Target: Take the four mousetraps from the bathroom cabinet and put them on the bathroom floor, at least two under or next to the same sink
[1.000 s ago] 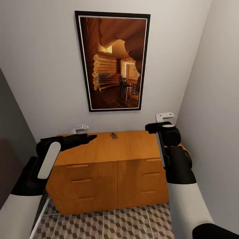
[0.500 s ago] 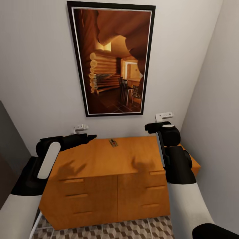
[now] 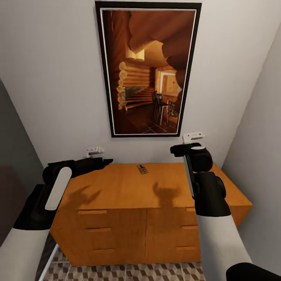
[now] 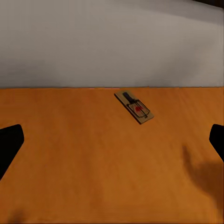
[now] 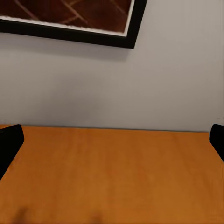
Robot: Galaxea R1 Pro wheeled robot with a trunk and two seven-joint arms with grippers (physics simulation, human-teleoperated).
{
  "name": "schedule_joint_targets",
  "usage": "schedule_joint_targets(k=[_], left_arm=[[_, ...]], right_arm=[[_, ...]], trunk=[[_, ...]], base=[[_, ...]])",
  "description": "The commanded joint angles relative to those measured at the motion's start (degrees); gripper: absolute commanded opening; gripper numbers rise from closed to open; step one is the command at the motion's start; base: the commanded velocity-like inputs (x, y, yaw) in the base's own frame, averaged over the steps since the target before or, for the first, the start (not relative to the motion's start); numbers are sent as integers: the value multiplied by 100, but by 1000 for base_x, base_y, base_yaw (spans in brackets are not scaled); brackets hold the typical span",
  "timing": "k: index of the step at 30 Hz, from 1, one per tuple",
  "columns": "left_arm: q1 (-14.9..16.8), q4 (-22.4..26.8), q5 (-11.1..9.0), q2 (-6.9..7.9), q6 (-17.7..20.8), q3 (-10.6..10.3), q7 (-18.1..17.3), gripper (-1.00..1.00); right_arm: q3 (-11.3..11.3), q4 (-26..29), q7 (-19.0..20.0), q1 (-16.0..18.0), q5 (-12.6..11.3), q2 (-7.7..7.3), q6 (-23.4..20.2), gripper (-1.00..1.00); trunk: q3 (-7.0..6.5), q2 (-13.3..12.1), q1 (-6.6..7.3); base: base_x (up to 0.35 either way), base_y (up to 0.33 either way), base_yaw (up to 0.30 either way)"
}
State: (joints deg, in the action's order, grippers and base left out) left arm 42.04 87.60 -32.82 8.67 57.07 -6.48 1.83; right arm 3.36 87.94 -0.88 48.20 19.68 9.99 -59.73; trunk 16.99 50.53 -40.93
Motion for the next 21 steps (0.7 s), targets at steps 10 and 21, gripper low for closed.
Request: schedule_joint_targets(k=[10,21], left_arm=[[6,-20,185,3,52,-7,15,100],[6,-32,233,3,143,-3,14,100]], right_arm=[[-8,-1,-7,5,-6,0,-27,100],[-3,-4,-2,5,-8,0,-27,100]], trunk=[[8,6,-1],[8,6,-1]], base=[[3,0,239],[0,0,46]])
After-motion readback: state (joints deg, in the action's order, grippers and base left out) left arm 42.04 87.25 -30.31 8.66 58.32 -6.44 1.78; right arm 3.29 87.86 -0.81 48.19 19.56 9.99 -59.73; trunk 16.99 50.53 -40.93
